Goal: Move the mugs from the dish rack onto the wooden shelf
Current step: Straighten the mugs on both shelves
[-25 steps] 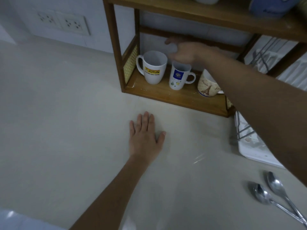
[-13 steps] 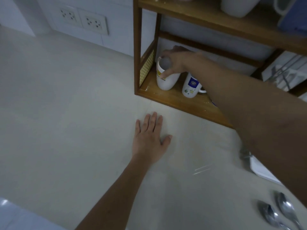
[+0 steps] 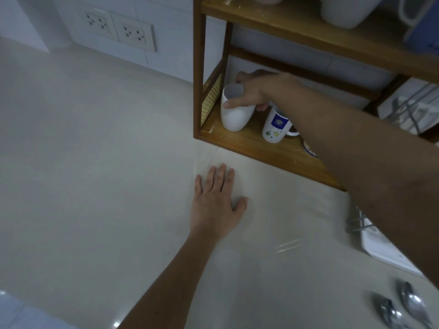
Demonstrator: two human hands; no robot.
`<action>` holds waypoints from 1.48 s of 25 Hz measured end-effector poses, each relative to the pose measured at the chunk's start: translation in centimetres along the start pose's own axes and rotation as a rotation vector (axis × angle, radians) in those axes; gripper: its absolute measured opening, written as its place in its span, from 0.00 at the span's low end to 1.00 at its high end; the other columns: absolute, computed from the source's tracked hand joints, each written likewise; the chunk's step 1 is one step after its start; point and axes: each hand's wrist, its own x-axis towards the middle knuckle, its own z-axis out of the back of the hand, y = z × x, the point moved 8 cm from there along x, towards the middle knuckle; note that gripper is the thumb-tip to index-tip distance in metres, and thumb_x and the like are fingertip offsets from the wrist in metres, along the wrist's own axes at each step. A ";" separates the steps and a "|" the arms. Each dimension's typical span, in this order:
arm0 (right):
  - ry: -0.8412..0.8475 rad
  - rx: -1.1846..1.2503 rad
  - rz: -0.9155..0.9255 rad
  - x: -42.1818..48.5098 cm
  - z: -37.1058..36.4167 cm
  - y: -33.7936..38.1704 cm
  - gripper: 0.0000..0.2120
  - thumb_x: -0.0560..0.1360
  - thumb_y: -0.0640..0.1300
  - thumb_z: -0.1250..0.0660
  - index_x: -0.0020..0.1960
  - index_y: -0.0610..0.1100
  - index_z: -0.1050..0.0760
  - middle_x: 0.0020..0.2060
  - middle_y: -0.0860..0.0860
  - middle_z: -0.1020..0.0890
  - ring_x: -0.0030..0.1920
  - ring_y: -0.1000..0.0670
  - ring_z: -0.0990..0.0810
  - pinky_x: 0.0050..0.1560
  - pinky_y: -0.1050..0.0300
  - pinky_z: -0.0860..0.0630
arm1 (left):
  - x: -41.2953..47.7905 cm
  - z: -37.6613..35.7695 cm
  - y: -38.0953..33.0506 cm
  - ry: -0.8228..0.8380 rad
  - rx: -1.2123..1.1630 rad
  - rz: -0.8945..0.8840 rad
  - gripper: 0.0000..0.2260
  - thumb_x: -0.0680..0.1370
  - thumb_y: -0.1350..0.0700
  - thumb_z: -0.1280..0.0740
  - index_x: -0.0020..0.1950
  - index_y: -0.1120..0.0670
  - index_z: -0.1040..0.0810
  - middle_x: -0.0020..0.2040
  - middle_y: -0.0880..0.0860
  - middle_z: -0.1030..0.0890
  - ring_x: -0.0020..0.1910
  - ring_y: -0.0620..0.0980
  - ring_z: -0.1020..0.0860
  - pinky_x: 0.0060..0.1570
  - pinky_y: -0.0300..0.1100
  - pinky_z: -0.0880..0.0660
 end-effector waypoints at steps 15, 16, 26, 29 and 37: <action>0.042 -0.047 0.073 0.8 -0.4 -0.8 0.43 0.67 0.69 0.34 0.75 0.51 0.44 0.73 0.45 0.36 0.67 0.42 0.32 0.56 0.50 0.28 | 0.1 0.0 0.0 -0.002 -0.010 0.000 0.33 0.76 0.35 0.55 0.78 0.50 0.52 0.79 0.51 0.50 0.77 0.51 0.55 0.74 0.54 0.59; 0.085 0.035 0.096 0.7 -0.6 -0.9 0.43 0.68 0.65 0.31 0.76 0.54 0.46 0.74 0.47 0.38 0.67 0.42 0.32 0.53 0.52 0.29 | 0.0 0.0 0.0 -0.004 -0.013 0.000 0.33 0.76 0.35 0.54 0.78 0.50 0.52 0.79 0.51 0.50 0.77 0.51 0.55 0.74 0.54 0.58; -0.069 -0.024 0.020 0.8 -0.2 -0.8 0.44 0.64 0.71 0.33 0.73 0.52 0.42 0.66 0.41 0.29 0.56 0.42 0.23 0.48 0.50 0.25 | 0.0 0.1 0.1 -0.005 -0.012 0.006 0.33 0.76 0.35 0.54 0.77 0.50 0.51 0.79 0.51 0.49 0.77 0.51 0.54 0.74 0.54 0.57; -0.028 -0.013 -0.117 0.9 0.3 -1.2 0.43 0.66 0.69 0.33 0.69 0.40 0.35 0.55 0.40 0.21 0.44 0.44 0.17 0.50 0.47 0.20 | 0.0 0.2 0.1 -0.004 -0.018 0.008 0.33 0.76 0.35 0.54 0.77 0.50 0.50 0.79 0.51 0.49 0.77 0.51 0.54 0.74 0.54 0.57; -0.020 -0.061 0.048 0.6 1.0 -0.7 0.43 0.67 0.64 0.30 0.75 0.53 0.45 0.71 0.44 0.34 0.42 0.49 0.23 0.38 0.57 0.27 | 0.0 0.0 0.1 -0.012 -0.023 0.009 0.33 0.76 0.35 0.54 0.78 0.50 0.50 0.79 0.51 0.49 0.77 0.50 0.54 0.74 0.54 0.57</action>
